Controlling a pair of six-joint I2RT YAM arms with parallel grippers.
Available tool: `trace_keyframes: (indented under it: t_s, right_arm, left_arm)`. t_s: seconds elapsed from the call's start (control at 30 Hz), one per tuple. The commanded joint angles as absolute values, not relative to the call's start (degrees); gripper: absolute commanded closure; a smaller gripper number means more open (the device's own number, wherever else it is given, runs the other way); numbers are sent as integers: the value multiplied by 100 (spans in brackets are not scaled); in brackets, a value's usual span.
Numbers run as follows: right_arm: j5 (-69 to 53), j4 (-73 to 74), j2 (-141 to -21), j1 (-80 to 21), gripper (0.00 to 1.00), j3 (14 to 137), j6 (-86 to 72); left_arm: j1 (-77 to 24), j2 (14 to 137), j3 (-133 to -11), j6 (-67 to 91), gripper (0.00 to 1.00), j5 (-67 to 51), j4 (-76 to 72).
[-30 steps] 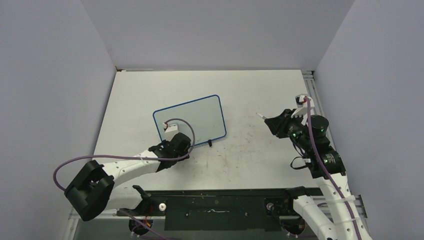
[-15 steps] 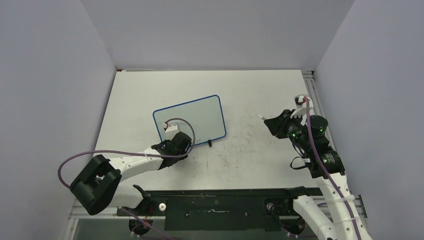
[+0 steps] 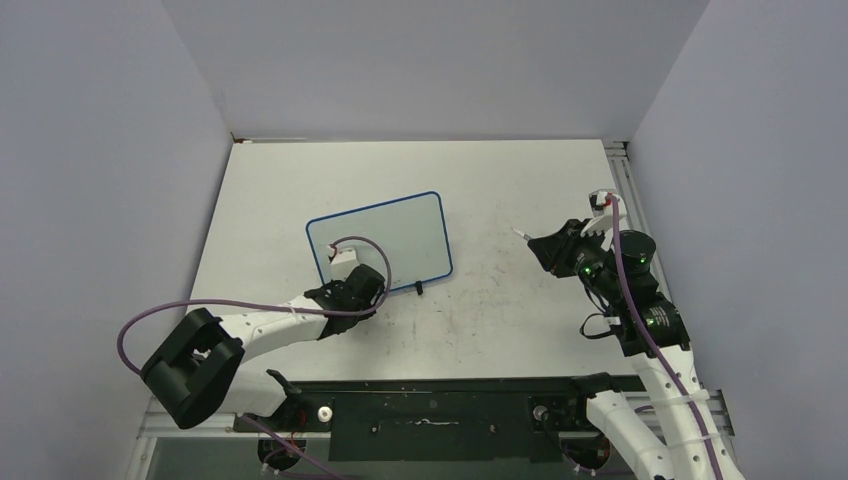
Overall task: Write a sentence on the whiteboard
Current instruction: Move the whiteboard to the center of the board.
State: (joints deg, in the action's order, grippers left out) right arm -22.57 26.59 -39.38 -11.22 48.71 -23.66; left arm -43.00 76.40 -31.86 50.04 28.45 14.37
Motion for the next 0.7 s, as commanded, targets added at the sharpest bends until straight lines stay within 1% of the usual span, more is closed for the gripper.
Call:
trace_keyframes:
  t_s: [0.0, 0.3, 0.67]
  right_arm:
    - [-2312, 2379, -3922, -1100, 95, 4852, -2373]
    - [-2319, 2362, -3885, -1099, 95, 4808, -2373]
    - [-2320, 2338, -3881, -1098, 95, 4747, -2379]
  left_arm:
    - [-4428, 7544, -3277, 5268, 100, 3022, 1578]
    - [-4833, 7394, -3199, 5705, 100, 3145, 1771]
    - [-5432, 7500, -3303, 6137, 100, 3302, 2039]
